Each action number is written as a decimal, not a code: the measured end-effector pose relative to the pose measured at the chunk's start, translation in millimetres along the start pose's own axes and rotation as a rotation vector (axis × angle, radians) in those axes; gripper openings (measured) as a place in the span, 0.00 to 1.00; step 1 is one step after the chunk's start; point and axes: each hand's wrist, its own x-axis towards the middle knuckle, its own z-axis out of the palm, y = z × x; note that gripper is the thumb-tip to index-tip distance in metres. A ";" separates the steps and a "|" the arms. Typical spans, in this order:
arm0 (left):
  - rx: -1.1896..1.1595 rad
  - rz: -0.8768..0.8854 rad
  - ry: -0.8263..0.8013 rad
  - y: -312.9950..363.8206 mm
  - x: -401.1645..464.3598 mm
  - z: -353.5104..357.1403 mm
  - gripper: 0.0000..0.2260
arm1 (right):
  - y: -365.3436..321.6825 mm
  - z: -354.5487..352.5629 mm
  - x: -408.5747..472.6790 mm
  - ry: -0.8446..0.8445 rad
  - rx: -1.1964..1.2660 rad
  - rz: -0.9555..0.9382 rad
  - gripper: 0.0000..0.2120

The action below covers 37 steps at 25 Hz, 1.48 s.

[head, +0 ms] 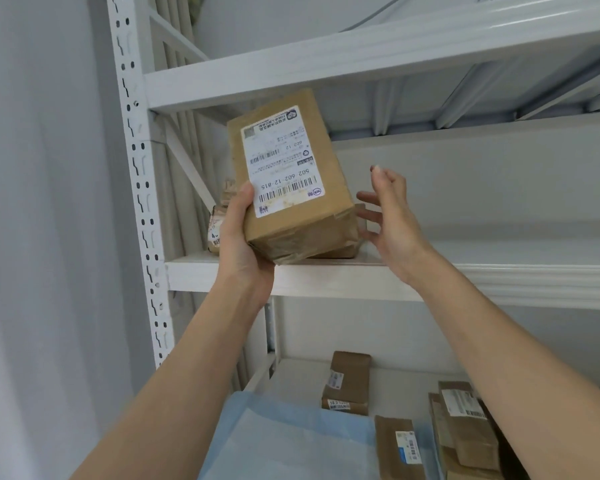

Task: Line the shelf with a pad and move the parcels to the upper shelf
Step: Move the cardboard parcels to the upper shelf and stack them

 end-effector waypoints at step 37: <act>0.518 -0.043 -0.124 -86.2 13.7 100.3 0.49 | -7.6 -87.9 -15.6 0.016 0.338 0.209 0.38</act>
